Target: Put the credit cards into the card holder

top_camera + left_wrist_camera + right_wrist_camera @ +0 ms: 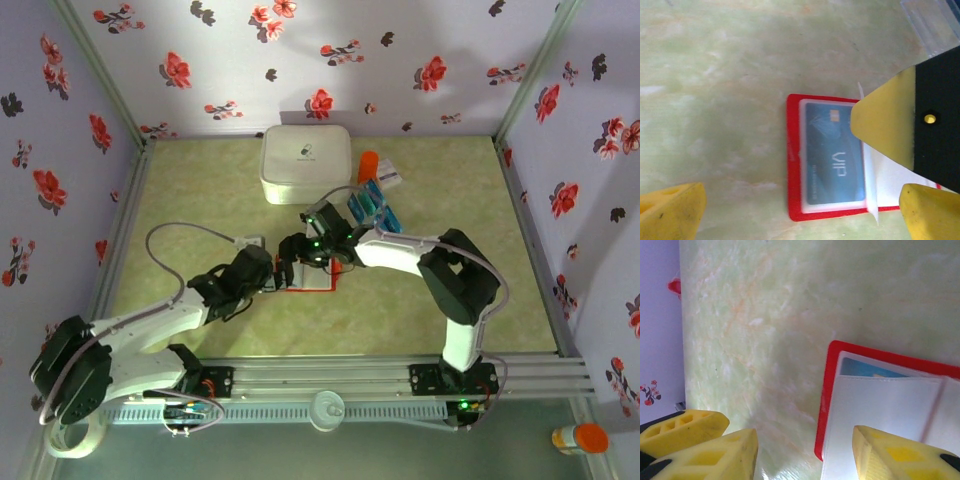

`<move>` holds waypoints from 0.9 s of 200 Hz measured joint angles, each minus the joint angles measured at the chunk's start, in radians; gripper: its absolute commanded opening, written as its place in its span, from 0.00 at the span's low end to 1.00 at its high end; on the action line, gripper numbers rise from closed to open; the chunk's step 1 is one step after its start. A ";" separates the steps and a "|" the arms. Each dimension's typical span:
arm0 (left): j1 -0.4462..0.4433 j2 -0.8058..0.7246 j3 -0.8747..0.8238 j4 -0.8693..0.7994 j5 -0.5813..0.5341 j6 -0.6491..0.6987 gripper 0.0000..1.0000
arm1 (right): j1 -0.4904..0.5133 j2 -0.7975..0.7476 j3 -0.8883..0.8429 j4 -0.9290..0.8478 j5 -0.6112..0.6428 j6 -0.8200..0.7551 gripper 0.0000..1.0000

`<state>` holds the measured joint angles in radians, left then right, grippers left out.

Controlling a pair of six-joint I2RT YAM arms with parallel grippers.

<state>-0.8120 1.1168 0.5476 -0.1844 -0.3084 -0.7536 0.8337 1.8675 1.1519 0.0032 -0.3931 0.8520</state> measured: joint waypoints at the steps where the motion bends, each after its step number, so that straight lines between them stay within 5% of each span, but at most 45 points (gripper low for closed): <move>1: 0.001 0.000 -0.001 0.000 0.000 0.000 1.00 | 0.001 0.002 0.001 0.000 0.000 0.000 0.53; 121: 0.015 -0.018 -0.027 -0.025 -0.013 -0.005 1.00 | 0.010 0.124 0.039 0.032 -0.008 0.031 0.52; 180: 0.018 -0.016 -0.027 -0.011 -0.014 -0.005 1.00 | -0.027 0.074 0.018 0.019 -0.007 0.012 0.41</move>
<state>-0.7937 1.1004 0.5205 -0.1951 -0.3225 -0.7589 0.8066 1.9415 1.1702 0.0223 -0.4004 0.8639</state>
